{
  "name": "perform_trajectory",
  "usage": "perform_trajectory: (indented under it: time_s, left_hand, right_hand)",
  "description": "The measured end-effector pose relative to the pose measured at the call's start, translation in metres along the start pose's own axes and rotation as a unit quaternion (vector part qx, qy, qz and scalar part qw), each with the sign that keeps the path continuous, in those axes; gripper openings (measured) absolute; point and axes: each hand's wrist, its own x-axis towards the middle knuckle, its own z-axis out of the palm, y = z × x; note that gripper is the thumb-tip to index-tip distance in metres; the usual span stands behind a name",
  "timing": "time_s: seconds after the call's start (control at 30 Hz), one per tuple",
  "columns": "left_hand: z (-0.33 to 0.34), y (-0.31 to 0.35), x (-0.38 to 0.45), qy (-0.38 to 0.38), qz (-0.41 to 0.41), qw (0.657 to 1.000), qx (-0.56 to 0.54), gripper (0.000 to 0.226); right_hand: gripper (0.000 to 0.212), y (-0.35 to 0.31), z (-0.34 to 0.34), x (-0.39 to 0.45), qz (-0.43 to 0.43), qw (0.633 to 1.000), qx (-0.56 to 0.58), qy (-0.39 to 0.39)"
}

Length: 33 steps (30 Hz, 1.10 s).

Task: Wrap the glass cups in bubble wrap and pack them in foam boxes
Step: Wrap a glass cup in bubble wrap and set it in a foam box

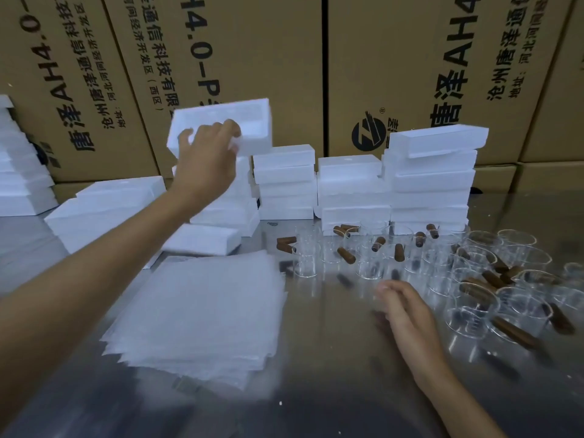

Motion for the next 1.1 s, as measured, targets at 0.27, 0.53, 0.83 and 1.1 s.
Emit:
perform_trajectory:
  time_s: [0.27,0.53,0.83,1.1]
  left_hand:
    - [0.002,0.094,-0.109,-0.154,0.103,0.975,-0.123,0.026]
    - [0.025,0.159,-0.187,-0.318,0.181,0.919,-0.151,0.030]
    - [0.013,0.106,-0.139,-0.193,-0.118,0.922,-0.314,0.014]
    - [0.009,0.017,-0.146,-0.368,-0.263,0.871,-0.194,0.020]
  right_hand:
    - [0.018,-0.003,-0.003,-0.001,0.003,0.998,0.042,0.043]
    - [0.016,-0.016,-0.012,-0.013,-0.028,0.997,0.041,0.062]
    - [0.023,-0.017,-0.011,-0.014,-0.123,0.978,-0.158,0.065]
    - [0.021,-0.047,0.019,0.036,-0.231,0.885,-0.405,-0.003]
